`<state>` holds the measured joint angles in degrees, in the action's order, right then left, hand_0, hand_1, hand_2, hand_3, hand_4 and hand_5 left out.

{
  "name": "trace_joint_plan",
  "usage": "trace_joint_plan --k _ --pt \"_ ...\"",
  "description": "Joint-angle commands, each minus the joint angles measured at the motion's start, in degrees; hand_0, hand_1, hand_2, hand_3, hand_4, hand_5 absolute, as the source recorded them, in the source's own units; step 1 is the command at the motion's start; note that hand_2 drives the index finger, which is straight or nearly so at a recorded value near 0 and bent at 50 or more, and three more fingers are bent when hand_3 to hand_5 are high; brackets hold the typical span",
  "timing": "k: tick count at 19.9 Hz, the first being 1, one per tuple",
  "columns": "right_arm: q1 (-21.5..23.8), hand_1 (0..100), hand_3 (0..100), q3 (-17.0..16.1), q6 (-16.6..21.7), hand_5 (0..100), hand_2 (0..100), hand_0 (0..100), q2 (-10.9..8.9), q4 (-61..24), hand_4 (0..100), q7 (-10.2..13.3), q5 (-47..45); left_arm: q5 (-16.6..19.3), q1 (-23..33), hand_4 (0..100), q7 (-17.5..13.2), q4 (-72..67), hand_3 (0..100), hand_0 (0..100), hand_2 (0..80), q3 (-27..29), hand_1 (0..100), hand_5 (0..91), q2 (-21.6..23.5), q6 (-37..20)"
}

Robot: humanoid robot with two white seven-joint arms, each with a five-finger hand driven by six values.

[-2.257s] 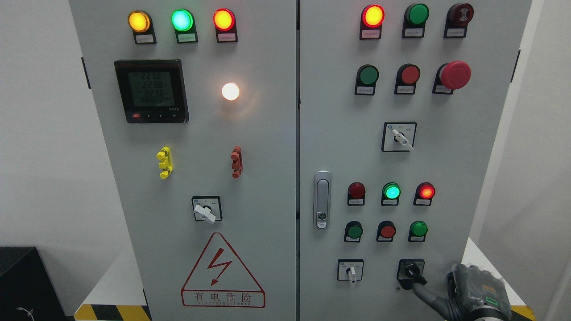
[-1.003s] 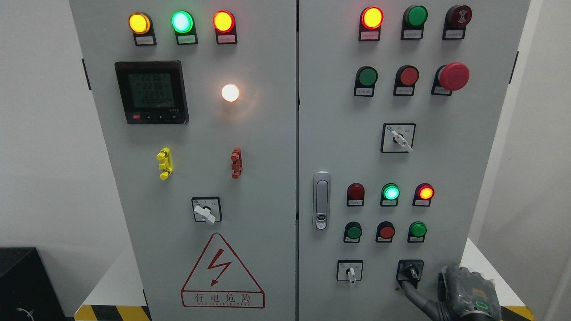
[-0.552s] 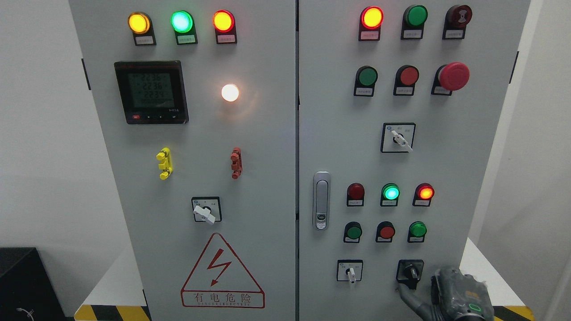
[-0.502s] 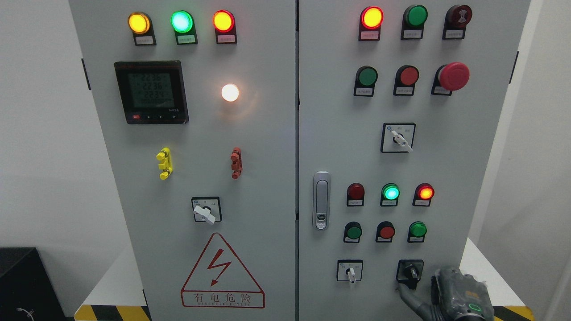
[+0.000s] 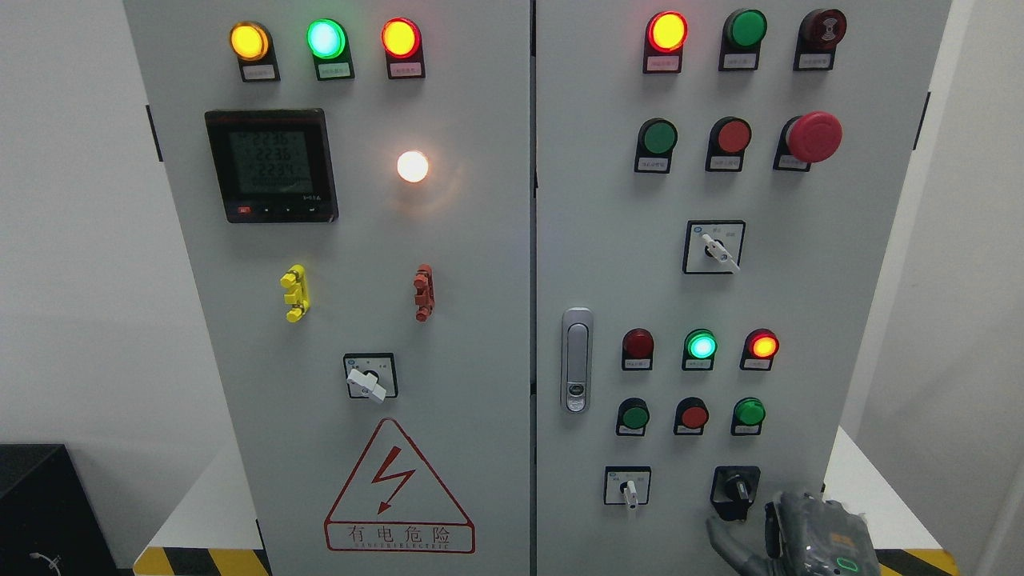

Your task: Flip black knob to close circuit

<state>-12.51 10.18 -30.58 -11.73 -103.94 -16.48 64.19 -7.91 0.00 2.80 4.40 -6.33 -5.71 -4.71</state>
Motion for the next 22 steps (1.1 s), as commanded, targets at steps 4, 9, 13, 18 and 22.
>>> trace_joint_plan --k 4,9,13,18,22 --pt "5.8 12 100 -1.6 0.1 82 80 10 -0.40 -9.6 85 1.4 -8.0 0.0 1.1 0 0.0 0.0 0 12 0.0 0.0 56 0.0 0.0 0.1" --pt "11.6 12 86 -6.5 3.0 62 58 8 -0.57 -15.1 73 3.7 -21.2 0.0 1.1 0 0.0 0.0 0 12 0.0 0.0 56 0.0 0.0 0.1" --pt "15.2 13 67 -8.1 6.4 45 41 7 -0.22 -15.9 58 9.1 -32.9 0.0 1.1 0 0.0 0.0 0 12 0.0 0.0 56 0.0 0.0 0.1" --pt "18.0 12 35 -11.7 10.9 22 22 7 0.13 -15.9 29 9.6 -46.9 0.0 1.1 0 0.0 0.0 0 12 0.0 0.0 56 0.0 0.0 0.0" --pt "19.4 10 14 -14.1 13.2 0 4 0 1.09 -15.9 6 9.4 -65.0 0.0 1.1 0 0.0 0.0 0 12 0.0 0.0 56 0.0 0.0 0.1"
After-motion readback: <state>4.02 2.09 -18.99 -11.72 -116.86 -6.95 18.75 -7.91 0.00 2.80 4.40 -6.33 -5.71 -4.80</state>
